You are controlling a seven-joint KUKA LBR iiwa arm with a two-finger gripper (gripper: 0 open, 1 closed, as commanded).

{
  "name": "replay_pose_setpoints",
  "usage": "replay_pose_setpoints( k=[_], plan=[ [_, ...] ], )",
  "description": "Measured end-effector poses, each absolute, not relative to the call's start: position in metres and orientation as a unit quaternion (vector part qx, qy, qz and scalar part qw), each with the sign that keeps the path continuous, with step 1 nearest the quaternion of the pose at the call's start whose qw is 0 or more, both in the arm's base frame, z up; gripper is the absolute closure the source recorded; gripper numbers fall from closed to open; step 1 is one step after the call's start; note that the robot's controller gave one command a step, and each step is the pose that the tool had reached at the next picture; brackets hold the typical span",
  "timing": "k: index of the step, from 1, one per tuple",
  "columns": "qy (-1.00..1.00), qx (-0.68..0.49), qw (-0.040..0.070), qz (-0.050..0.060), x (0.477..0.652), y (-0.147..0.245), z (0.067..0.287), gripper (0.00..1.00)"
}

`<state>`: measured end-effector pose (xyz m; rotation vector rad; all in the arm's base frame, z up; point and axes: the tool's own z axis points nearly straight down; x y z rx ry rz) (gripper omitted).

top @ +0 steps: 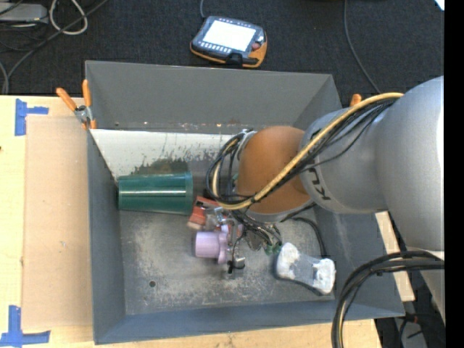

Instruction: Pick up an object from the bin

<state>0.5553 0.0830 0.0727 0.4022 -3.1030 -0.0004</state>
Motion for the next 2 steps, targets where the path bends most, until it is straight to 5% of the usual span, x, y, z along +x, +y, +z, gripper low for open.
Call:
replay_pose_setpoints(
  k=[1, 2],
  plan=[
    [-0.999, -0.049, 0.013, -0.004, 0.5615, 0.0885, 0.0691, 1.0],
    [-0.999, -0.049, 0.013, -0.004, 0.5615, 0.0885, 0.0692, 1.0]
  ],
)
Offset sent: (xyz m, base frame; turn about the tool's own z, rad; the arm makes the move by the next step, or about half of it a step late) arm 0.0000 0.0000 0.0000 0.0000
